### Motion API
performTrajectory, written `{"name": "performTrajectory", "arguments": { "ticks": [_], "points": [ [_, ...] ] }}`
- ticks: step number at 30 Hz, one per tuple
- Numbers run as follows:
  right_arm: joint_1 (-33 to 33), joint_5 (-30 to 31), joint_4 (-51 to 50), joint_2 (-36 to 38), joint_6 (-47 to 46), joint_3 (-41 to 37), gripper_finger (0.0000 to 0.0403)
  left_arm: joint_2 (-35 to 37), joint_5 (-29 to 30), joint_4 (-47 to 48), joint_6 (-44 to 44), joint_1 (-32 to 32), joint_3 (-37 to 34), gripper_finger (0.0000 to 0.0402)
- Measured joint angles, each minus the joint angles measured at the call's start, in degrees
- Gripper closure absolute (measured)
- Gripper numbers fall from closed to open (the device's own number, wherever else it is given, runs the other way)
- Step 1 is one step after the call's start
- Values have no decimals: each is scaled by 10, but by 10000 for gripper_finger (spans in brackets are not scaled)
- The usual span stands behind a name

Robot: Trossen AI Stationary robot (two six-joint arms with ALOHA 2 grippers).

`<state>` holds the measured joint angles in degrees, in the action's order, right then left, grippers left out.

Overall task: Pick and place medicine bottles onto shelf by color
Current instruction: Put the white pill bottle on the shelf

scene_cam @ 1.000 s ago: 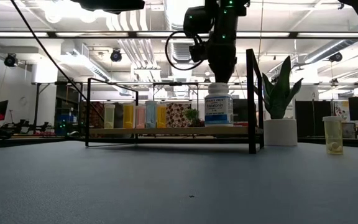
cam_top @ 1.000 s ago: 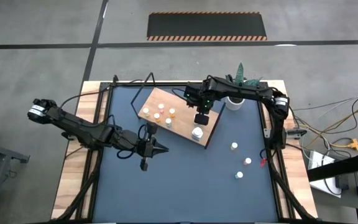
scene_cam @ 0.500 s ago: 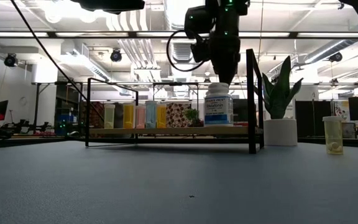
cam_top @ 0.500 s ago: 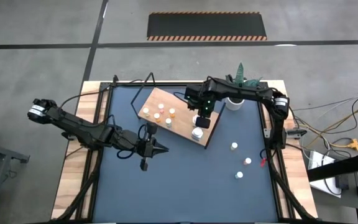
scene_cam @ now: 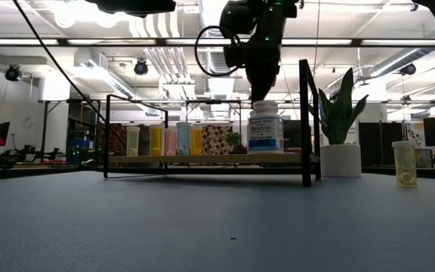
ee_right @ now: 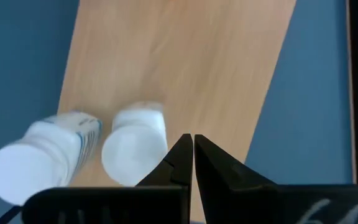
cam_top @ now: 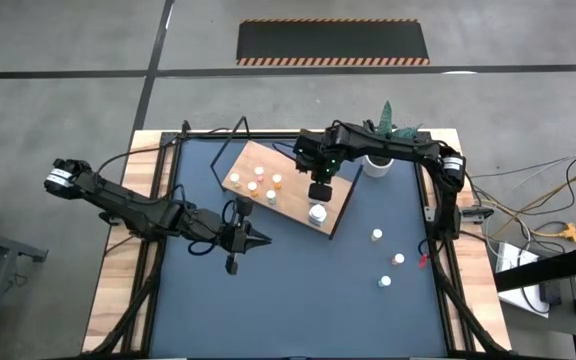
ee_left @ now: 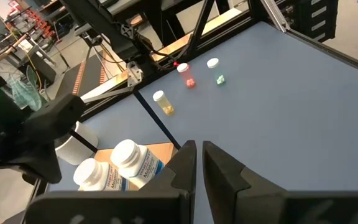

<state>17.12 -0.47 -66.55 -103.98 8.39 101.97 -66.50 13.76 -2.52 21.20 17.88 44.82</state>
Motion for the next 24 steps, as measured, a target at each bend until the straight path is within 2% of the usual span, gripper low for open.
{"name": "performTrajectory", "arguments": {
  "ticks": [13,24],
  "points": [
    [-2,-16,27,0,2,-12,394,0,0,0,0,0,0,392],
    [-38,-17,15,4,34,-6,394,-12,-12,0,2,1,-2,392]
  ]
}}
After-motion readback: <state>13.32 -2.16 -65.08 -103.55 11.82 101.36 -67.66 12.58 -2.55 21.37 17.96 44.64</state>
